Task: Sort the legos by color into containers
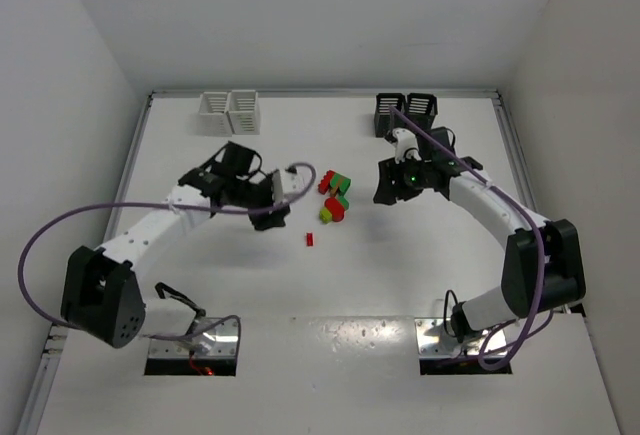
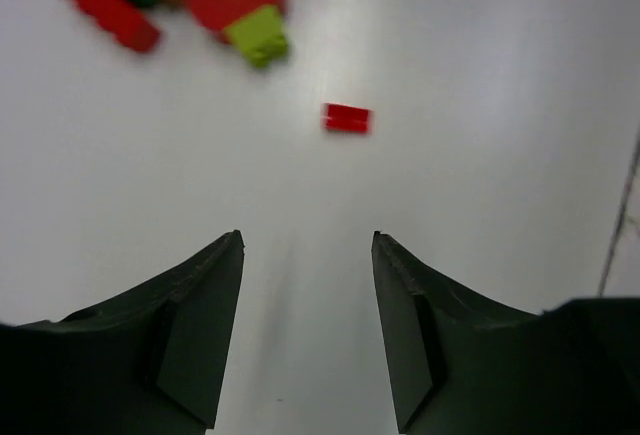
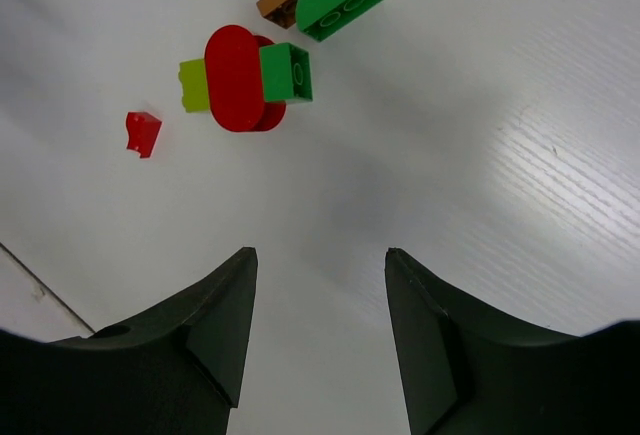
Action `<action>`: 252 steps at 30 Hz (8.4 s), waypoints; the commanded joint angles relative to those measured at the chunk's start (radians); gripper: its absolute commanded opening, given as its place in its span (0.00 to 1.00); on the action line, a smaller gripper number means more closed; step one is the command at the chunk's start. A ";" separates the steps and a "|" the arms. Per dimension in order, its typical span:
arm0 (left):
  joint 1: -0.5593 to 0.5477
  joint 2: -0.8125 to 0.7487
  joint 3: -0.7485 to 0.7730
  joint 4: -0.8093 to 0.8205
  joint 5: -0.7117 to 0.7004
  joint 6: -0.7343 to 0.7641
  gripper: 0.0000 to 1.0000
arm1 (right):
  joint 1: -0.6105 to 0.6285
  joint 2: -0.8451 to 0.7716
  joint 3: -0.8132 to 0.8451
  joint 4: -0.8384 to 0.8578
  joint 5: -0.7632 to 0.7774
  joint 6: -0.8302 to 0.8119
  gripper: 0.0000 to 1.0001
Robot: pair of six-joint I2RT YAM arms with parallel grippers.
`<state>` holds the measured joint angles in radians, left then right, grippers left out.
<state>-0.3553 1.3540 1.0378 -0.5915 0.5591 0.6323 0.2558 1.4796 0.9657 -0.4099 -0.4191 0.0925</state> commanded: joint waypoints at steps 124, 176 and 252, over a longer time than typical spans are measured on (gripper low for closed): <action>0.512 0.836 0.927 0.341 -0.055 -0.566 0.71 | -0.168 0.093 0.080 0.036 -0.073 0.084 0.56; 0.407 -0.104 0.047 0.062 0.458 -0.327 1.00 | 0.157 0.562 0.502 -0.466 -0.141 -1.380 0.66; 0.049 0.275 -0.076 0.769 0.533 -1.293 0.80 | 0.359 0.082 0.180 0.005 -0.093 -0.517 0.00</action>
<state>-0.2810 1.6112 0.9382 0.1417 1.0924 -0.6319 0.6044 1.5818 1.1355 -0.4419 -0.5003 -0.4400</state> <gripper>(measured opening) 0.796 0.372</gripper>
